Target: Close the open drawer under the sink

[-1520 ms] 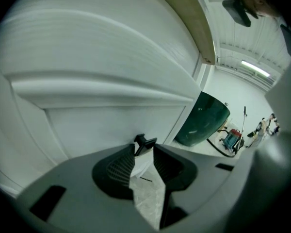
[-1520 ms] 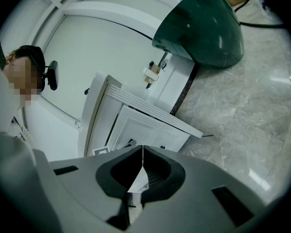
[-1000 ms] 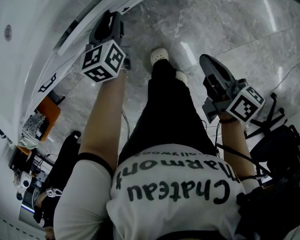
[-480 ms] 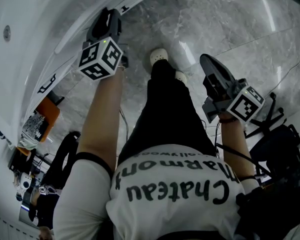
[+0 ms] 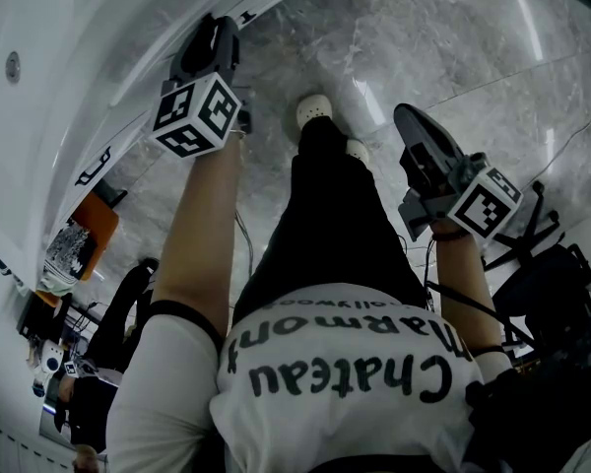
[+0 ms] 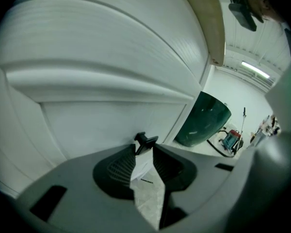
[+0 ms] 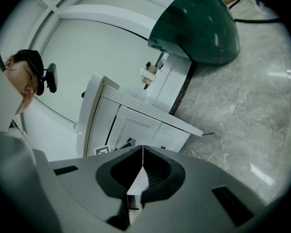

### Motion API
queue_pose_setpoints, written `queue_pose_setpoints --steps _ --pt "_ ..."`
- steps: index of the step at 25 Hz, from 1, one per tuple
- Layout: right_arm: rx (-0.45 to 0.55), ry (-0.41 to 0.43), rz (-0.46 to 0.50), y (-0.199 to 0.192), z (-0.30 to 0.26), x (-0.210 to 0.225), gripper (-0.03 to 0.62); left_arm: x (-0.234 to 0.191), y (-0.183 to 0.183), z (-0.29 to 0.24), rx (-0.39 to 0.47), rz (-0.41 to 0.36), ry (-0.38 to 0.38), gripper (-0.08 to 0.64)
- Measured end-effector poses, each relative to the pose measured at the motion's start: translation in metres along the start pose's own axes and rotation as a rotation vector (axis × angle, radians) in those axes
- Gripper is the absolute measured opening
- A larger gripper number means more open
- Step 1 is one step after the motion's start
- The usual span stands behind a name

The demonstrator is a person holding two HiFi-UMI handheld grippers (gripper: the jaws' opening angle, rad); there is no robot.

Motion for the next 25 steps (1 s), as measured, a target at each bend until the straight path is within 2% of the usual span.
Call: queue_pose_setpoints --steps 11,20,25 --pt "0.009 -0.013 -0.001 0.007 0.006 -0.003 0.012 -0.003 0.004 -0.003 -0.028 -0.009 -0.021 0.11" --pt "0.022 -0.048 -0.012 0.006 0.034 -0.022 0.012 -0.005 0.004 -0.003 -0.057 -0.017 0.003 0.11" --pt "0.053 -0.083 0.0 0.014 0.063 -0.029 0.012 -0.001 0.003 -0.004 -0.04 0.037 0.012 0.11"
Point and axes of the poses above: the fingertips, and each gripper's own axes: z backward along the fingers, x to its right, y out of its top, the point moved 8 cm from there along z, backward along the fingers, and after that the axes turned 5 degrees about z, right-handed, at the moved point
